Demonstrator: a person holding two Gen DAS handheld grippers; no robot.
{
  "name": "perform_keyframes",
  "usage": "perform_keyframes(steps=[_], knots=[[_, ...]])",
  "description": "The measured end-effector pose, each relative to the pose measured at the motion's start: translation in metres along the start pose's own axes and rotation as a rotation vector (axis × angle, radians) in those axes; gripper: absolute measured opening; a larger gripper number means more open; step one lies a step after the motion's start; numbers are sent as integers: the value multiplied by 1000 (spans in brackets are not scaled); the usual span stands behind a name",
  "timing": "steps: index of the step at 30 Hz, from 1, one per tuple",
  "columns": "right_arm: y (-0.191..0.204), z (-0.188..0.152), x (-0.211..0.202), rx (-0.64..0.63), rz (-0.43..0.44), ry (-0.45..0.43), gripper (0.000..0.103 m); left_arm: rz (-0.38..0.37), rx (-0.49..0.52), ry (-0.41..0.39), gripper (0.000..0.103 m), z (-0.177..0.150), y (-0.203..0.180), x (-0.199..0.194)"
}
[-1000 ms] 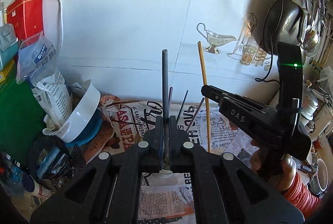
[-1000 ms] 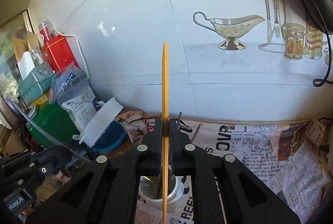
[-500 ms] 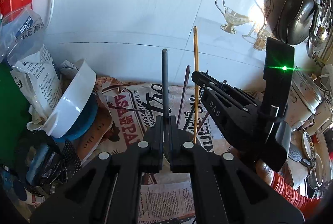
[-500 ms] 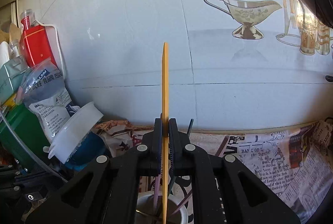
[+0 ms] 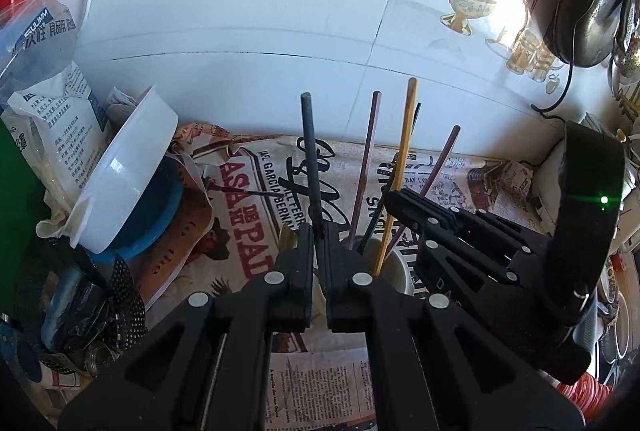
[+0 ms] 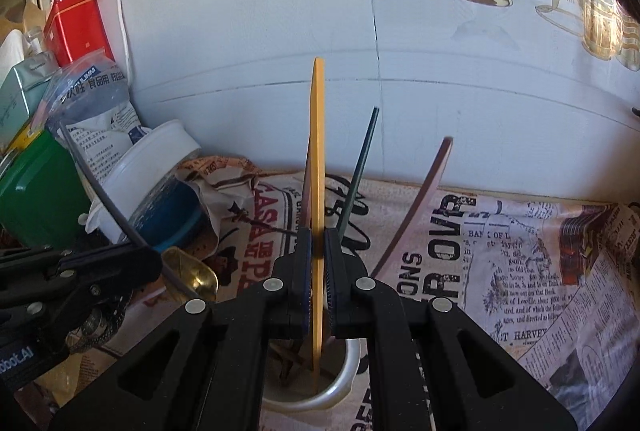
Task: Organize utensils
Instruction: 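Lift the grey rod and yellow chopstick and lower both into the white cup, then open both tools to release the rod and chopstick into the cup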
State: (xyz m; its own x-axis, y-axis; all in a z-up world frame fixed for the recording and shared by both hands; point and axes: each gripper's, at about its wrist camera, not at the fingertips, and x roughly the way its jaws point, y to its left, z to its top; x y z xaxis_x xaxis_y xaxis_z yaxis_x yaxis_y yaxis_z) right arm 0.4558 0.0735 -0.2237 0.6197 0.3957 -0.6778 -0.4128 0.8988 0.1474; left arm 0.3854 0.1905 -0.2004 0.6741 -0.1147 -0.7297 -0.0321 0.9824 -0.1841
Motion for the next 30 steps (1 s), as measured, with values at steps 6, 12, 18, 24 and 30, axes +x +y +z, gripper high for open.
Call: perform_keyframes(steps=[6, 12, 18, 24, 30], knots=[[-3, -8, -8, -28, 35, 88, 6, 22, -4, 5, 3, -5, -6, -3], [-5, -7, -29, -45, 79, 135, 6, 68, 1, -9, 14, -8, -17, -18], [-14, -3, -62, -48, 93, 120, 10, 98, 3, -59, 24, -9, -35, -45], [-30, -3, -99, -55, 87, 89, 12, 110, 4, -104, 35, -10, -62, -69], [-53, -8, -133, -69, 59, 67, 16, 101, -5, -111, 40, -15, -92, -75]])
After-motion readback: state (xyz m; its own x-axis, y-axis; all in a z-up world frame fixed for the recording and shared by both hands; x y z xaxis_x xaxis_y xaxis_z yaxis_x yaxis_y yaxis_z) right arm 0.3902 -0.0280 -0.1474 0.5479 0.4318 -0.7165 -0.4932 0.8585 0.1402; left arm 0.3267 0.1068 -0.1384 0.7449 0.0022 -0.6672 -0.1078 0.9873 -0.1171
